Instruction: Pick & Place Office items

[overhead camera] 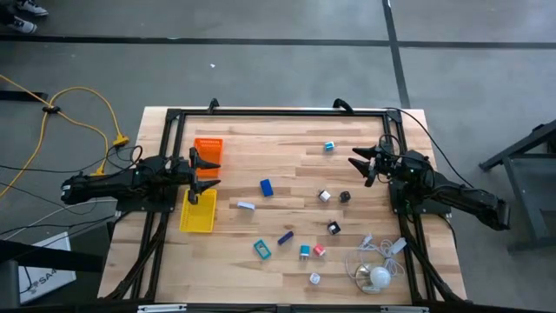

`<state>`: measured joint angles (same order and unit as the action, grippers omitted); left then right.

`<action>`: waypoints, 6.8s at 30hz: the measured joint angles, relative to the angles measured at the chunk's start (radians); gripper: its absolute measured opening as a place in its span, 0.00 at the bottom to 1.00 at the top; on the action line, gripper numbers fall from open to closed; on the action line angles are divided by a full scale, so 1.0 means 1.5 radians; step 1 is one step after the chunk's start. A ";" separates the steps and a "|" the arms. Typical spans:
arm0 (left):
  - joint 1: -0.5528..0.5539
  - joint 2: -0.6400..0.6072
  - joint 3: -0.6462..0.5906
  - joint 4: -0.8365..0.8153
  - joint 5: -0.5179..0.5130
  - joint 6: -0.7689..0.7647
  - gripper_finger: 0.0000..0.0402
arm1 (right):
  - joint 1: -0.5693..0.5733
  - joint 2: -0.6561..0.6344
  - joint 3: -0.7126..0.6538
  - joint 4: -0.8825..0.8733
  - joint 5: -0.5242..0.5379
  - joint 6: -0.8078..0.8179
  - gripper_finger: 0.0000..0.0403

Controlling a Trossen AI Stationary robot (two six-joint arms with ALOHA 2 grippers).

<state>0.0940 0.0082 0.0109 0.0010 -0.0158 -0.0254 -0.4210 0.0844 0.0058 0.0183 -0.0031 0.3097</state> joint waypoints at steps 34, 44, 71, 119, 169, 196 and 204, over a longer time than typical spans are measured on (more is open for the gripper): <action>0.000 0.000 0.000 0.006 0.001 -0.004 0.60 | 0.000 0.000 0.000 0.000 0.000 0.000 0.54; 0.000 0.043 0.034 -0.023 -0.013 -0.016 0.60 | 0.000 0.000 0.000 0.000 0.000 0.000 0.54; -0.069 0.624 0.505 -0.372 -0.045 0.014 0.60 | 0.000 0.000 0.000 0.000 0.000 0.000 0.54; -0.182 1.006 0.627 -0.472 -0.069 -0.033 0.60 | 0.000 0.000 0.000 0.000 0.000 0.000 0.54; -0.141 1.019 0.548 -0.346 -0.029 -0.010 0.52 | 0.000 0.000 0.000 0.000 0.000 0.000 0.54; -0.141 1.019 0.548 -0.349 -0.030 -0.014 0.26 | 0.000 0.000 0.000 0.000 0.000 0.000 0.54; -0.141 1.019 0.548 -0.349 -0.030 -0.016 0.15 | 0.000 0.000 0.000 0.000 0.000 0.000 0.54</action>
<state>-0.1169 1.5364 0.8322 -0.5228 -0.0601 -0.0498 -0.4210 0.0842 0.0059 0.0185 -0.0032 0.3099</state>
